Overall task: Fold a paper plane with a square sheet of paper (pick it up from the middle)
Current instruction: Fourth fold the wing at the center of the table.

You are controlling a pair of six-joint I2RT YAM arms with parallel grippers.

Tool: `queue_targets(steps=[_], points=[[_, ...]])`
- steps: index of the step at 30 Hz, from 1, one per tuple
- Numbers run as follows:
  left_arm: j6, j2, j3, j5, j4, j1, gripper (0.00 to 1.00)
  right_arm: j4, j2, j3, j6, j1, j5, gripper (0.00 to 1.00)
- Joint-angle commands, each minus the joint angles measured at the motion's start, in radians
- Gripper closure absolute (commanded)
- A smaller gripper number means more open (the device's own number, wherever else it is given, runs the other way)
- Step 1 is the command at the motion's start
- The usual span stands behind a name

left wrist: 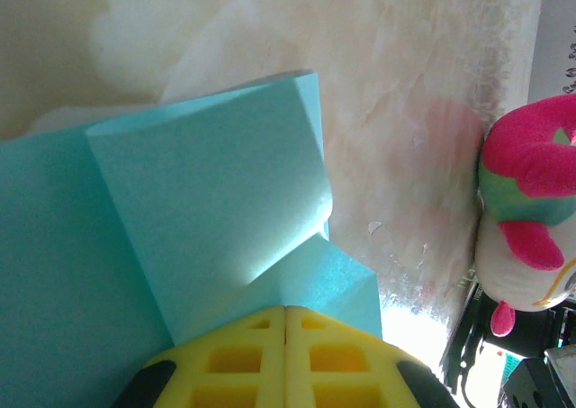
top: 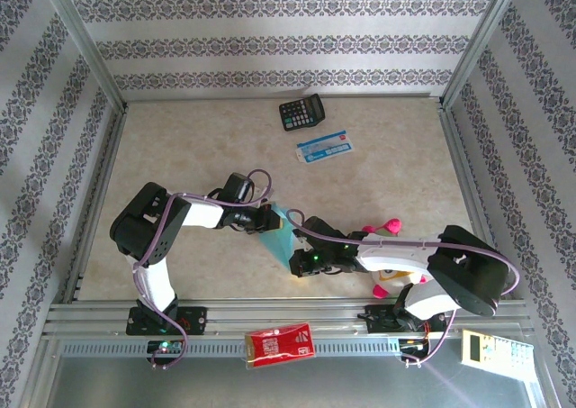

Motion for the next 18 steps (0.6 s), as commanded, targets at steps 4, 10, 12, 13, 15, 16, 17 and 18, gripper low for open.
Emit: queue_targets(steps=[4, 10, 12, 13, 15, 16, 17, 18], points=[[0.034, 0.064, -0.024, -0.142, -0.129, 0.017, 0.92, -0.003, -0.002, 0.033, -0.002, 0.009, -0.005, 0.92], [0.034, 0.063, -0.023, -0.141, -0.128, 0.017, 0.92, 0.001, -0.066, 0.021, -0.01, 0.006, 0.022, 0.92], [0.032, 0.063, -0.024, -0.141, -0.127, 0.016, 0.92, 0.003, -0.062, 0.026, -0.01, 0.005, 0.017, 0.91], [0.033, 0.063, -0.026, -0.141, -0.128, 0.017, 0.92, 0.01, -0.057, 0.027, -0.01, 0.006, 0.015, 0.91], [0.034, 0.064, -0.025, -0.14, -0.128, 0.017, 0.92, 0.014, -0.046, 0.031, -0.012, 0.006, 0.009, 0.91], [0.034, 0.062, -0.025, -0.14, -0.128, 0.018, 0.92, 0.018, -0.04, 0.032, -0.012, 0.005, 0.008, 0.91], [0.034, 0.063, -0.026, -0.139, -0.128, 0.017, 0.92, 0.019, -0.033, 0.033, -0.013, 0.006, 0.009, 0.92], [0.034, 0.063, -0.025, -0.14, -0.128, 0.018, 0.92, 0.022, -0.026, 0.033, -0.014, 0.005, 0.008, 0.92]])
